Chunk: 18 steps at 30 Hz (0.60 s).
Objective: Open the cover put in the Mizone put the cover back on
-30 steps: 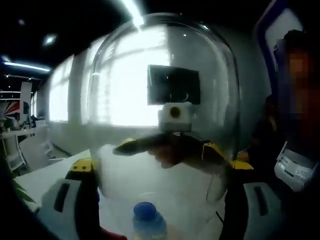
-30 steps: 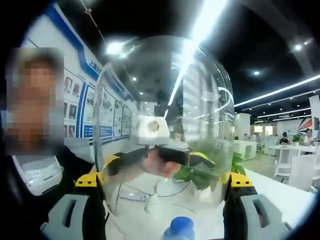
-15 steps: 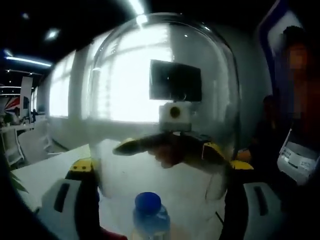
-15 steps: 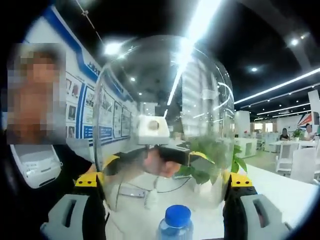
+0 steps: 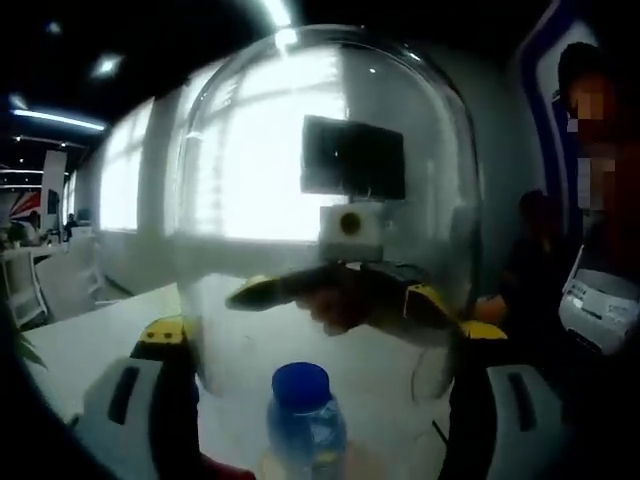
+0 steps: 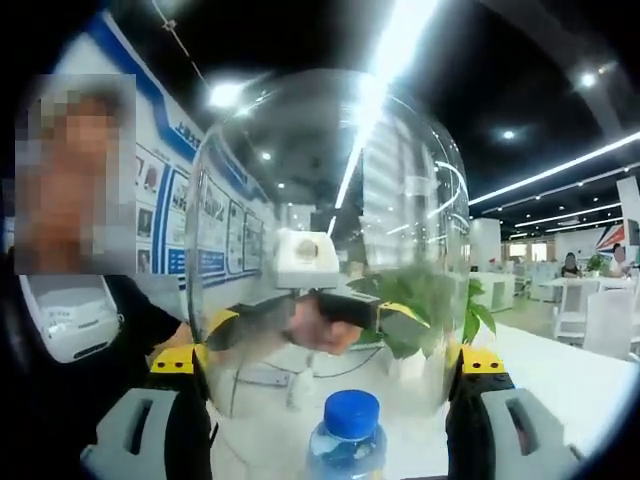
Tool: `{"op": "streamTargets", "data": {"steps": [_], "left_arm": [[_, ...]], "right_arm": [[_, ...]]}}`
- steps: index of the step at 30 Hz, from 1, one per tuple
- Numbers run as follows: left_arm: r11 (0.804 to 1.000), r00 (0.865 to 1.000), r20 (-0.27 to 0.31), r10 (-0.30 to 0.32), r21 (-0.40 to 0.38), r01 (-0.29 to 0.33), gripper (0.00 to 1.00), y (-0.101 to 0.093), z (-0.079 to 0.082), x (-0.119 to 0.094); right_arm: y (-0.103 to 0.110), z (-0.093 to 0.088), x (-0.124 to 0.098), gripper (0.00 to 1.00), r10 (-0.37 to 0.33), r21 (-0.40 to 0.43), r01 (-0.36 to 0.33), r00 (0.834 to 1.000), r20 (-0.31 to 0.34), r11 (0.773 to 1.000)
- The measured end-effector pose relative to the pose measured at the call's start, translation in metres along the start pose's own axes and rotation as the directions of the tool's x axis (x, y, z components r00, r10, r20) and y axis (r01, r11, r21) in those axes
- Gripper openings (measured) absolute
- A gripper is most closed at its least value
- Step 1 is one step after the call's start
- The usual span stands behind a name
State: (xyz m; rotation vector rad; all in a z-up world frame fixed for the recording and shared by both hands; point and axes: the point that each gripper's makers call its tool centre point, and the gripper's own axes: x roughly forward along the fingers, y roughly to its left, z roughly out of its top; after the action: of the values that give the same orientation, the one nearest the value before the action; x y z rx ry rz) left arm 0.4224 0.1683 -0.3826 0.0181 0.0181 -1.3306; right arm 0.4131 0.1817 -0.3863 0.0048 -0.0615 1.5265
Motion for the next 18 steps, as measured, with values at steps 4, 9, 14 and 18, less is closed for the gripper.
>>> {"op": "streamTargets", "data": {"steps": [4,9,14,18], "left_arm": [[1.0,1.0,0.001,-0.001,-0.004,0.001,0.87,0.0,-0.009,0.0],[1.0,1.0,0.001,0.002,-0.023,-0.002,0.87,0.002,-0.025,0.0],[0.999,1.0,0.001,-0.001,-0.039,0.001,0.87,0.006,-0.038,0.0],[0.999,1.0,-0.011,0.002,-0.046,-0.002,0.87,0.006,-0.048,0.001]], "right_arm": [[-0.002,-0.009,-0.001,0.91,0.0,0.005,0.0,1.0,0.0,1.0],[-0.002,-0.023,0.0,0.91,0.002,0.019,-0.002,1.0,-0.008,1.0],[-0.002,-0.039,0.0,0.91,0.0,0.034,0.001,1.0,-0.022,0.999],[-0.005,-0.049,-0.001,0.91,0.001,0.045,-0.001,1.0,-0.014,0.999]]}}
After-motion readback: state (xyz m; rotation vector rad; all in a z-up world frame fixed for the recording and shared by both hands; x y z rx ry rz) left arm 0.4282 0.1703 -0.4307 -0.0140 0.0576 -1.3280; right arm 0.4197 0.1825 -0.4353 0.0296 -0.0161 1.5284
